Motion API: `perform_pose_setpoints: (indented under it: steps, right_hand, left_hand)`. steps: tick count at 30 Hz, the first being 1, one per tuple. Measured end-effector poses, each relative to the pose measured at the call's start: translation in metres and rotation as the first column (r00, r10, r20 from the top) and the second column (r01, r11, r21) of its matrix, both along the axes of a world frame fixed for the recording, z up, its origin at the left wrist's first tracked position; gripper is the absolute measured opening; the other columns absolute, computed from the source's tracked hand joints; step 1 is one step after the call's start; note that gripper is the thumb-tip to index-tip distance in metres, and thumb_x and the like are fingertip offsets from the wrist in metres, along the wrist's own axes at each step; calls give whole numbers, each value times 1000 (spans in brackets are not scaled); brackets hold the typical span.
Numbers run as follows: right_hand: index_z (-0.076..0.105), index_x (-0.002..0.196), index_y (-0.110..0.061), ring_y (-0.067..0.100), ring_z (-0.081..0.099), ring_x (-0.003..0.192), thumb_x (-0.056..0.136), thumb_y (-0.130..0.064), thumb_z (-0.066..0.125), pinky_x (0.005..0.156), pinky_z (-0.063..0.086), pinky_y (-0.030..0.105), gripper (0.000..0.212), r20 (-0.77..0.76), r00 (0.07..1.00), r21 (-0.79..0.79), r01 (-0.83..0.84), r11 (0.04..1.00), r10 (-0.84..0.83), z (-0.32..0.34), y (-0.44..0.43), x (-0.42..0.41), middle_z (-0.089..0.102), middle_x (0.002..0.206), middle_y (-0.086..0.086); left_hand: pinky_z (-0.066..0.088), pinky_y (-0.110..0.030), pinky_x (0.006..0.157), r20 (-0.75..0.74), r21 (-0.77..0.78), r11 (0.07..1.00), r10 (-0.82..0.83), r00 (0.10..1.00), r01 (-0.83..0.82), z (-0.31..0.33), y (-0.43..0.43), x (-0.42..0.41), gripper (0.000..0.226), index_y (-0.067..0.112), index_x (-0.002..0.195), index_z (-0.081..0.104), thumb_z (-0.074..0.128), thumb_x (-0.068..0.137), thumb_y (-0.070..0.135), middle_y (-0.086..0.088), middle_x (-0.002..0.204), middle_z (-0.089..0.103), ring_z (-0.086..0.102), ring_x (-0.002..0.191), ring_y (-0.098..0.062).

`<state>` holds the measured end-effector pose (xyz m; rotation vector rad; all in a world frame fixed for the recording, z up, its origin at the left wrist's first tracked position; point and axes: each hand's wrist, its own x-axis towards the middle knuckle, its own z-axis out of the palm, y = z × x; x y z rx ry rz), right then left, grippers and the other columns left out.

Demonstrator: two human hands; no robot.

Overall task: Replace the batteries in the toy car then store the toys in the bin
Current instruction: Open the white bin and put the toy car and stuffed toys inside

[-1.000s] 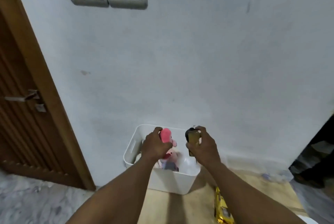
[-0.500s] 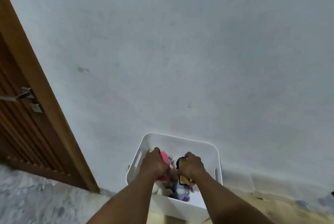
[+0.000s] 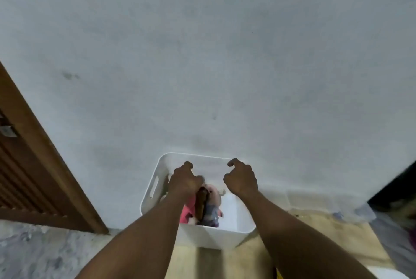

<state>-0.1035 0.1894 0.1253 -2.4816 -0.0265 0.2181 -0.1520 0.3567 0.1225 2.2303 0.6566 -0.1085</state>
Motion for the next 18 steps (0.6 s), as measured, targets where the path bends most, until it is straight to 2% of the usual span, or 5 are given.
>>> perform_pose_setpoints:
  steps: [3, 6, 9, 13, 18]
  right_hand:
    - [62, 110, -32, 21, 60, 82, 78, -22, 52, 73, 46, 26, 35, 139, 982, -32, 136, 990, -130, 26, -51, -8, 66, 102, 1]
    - [67, 101, -29, 24, 65, 89, 79, -22, 53, 78, 52, 29, 27, 219, 942, -45, 268, 962, -253, 40, -121, -21, 69, 99, 1]
    - [67, 99, -30, 24, 62, 96, 80, -21, 54, 77, 45, 28, 25, 188, 920, -100, 367, 925, -345, 37, -200, -36, 65, 107, 0]
    - [65, 95, -26, 25, 60, 97, 79, -26, 58, 76, 43, 29, 17, 133, 886, -167, 463, 871, -445, 13, -309, -57, 63, 108, 1]
    - [60, 97, -19, 25, 60, 97, 76, -27, 60, 82, 50, 32, 22, -16, 865, -265, 481, 836, -502, -47, -424, -74, 62, 109, 6]
  left_hand:
    - [46, -25, 81, 117, -54, 998, -37, 992, 44, 17, -47, 4, 34, 25, 115, 63, 62, 82, 32, -2, 104, 70, 63, 100, -22]
    - [38, -22, 71, 244, -91, 990, -79, 967, 104, 34, -114, -3, 11, 24, 88, 69, 58, 86, 25, 3, 84, 70, 63, 87, -21]
    - [46, -25, 68, 271, -112, 978, -139, 953, 174, 33, -185, -14, 22, 20, 76, 68, 50, 89, 22, 1, 79, 69, 64, 83, -21]
    - [55, -29, 68, 135, -227, 939, -233, 963, 259, 2, -271, -33, 21, 14, 71, 69, 52, 82, 19, -6, 82, 74, 69, 79, -24]
    - [59, -33, 74, -280, -280, 949, -228, 932, 148, -79, -345, -59, 41, 5, 101, 73, 60, 75, 34, -12, 101, 74, 72, 91, -30]
